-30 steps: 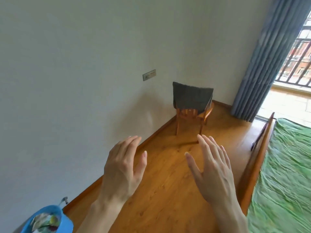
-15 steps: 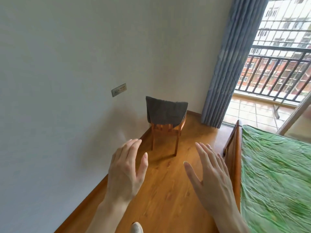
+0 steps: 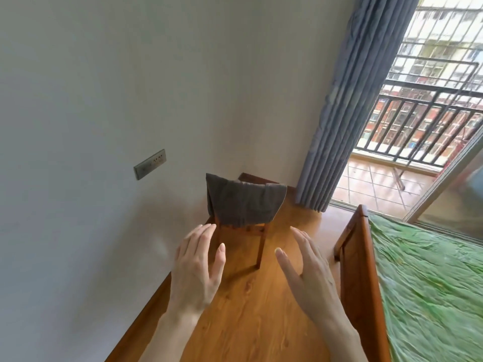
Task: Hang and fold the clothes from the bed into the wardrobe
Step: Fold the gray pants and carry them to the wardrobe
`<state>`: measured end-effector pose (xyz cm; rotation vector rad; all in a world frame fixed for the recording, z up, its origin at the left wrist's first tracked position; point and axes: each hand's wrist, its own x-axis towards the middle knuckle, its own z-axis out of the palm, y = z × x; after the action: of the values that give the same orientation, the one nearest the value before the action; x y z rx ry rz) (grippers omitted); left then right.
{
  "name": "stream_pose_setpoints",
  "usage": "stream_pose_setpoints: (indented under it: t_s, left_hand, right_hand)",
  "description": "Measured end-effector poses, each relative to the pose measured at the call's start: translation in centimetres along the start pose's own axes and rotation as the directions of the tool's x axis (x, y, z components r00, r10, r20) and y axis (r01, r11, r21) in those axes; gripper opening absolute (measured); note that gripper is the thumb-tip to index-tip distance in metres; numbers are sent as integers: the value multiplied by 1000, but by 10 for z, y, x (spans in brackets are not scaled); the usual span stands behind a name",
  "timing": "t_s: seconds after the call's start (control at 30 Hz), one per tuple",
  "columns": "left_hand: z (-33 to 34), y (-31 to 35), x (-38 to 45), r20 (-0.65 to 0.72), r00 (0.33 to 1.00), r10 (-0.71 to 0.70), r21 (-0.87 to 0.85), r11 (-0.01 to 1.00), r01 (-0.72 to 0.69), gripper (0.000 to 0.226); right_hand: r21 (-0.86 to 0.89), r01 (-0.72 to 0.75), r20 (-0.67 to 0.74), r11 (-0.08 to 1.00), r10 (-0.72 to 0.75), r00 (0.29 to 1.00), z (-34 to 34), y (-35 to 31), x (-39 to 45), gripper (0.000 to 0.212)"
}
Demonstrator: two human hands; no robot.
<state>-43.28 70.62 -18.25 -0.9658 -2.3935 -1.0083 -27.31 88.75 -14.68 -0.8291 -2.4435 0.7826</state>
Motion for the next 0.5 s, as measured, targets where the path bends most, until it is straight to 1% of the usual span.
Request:
stream_pose_setpoints:
  t_s: [0.1,0.3,0.5]
  left_hand:
    - [30,-18,36,61,998,-16,-24,1000,17,63]
    - [95,-45,96,129,992,-11,-51,999,17,63]
    - [164,-68,146,181,982,-53,-37,997,61,66]
  right_hand:
    - [12,-51,8,999,51,999,11,4,40,67]
    - [11,-122,22,992,122,992,40,25,111,71]
    - [57,-195,105,979,188,977,74,61,187,74]
